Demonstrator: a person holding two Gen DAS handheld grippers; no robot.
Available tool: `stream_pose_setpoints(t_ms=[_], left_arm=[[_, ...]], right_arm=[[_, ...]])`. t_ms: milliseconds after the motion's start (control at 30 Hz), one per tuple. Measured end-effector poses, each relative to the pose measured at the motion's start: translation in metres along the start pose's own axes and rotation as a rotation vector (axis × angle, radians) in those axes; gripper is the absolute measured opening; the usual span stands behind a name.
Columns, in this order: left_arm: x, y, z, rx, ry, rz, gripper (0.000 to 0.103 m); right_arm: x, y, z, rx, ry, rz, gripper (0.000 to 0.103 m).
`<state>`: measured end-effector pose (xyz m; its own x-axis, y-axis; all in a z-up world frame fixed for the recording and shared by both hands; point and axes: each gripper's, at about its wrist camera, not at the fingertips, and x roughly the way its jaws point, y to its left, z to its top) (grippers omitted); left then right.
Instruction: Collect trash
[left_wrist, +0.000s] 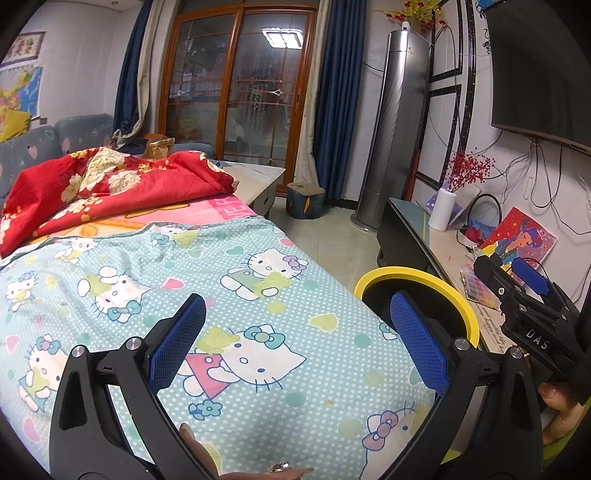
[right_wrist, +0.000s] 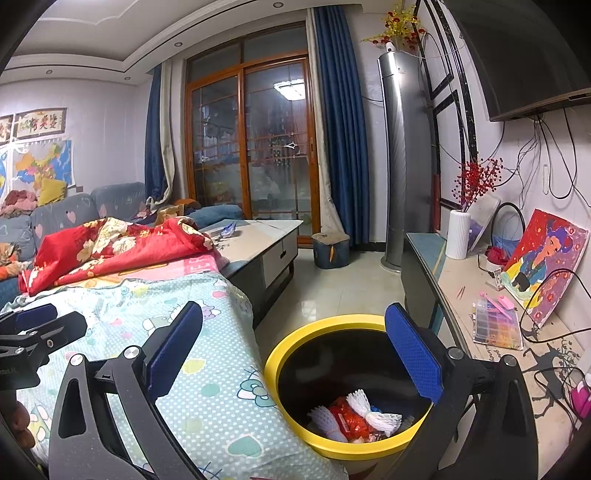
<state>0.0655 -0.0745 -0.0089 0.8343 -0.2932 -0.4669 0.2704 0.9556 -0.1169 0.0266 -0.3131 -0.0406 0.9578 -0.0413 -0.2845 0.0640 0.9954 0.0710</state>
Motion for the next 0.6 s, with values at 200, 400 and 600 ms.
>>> stream_pose_setpoints(t_ms=[200,400,600], left_arm=[[-0.0004,-0.0019,-0.0018,-0.002,0.000,-0.008,0.092],[0.0006,-0.0025,-0.0027,-0.002,0.001,-0.006,0.092],[0.0015,-0.0020,-0.0030,-0.003,0.003,-0.006,0.092]], right_arm=[[-0.0003,-0.0009,-0.0015,0.000,0.003,-0.001,0.096],[0.0005,-0.0016,-0.0022,0.000,0.006,-0.004,0.096],[0.0018,-0.0036,-0.0036,0.000,0.008,-0.004,0.096]])
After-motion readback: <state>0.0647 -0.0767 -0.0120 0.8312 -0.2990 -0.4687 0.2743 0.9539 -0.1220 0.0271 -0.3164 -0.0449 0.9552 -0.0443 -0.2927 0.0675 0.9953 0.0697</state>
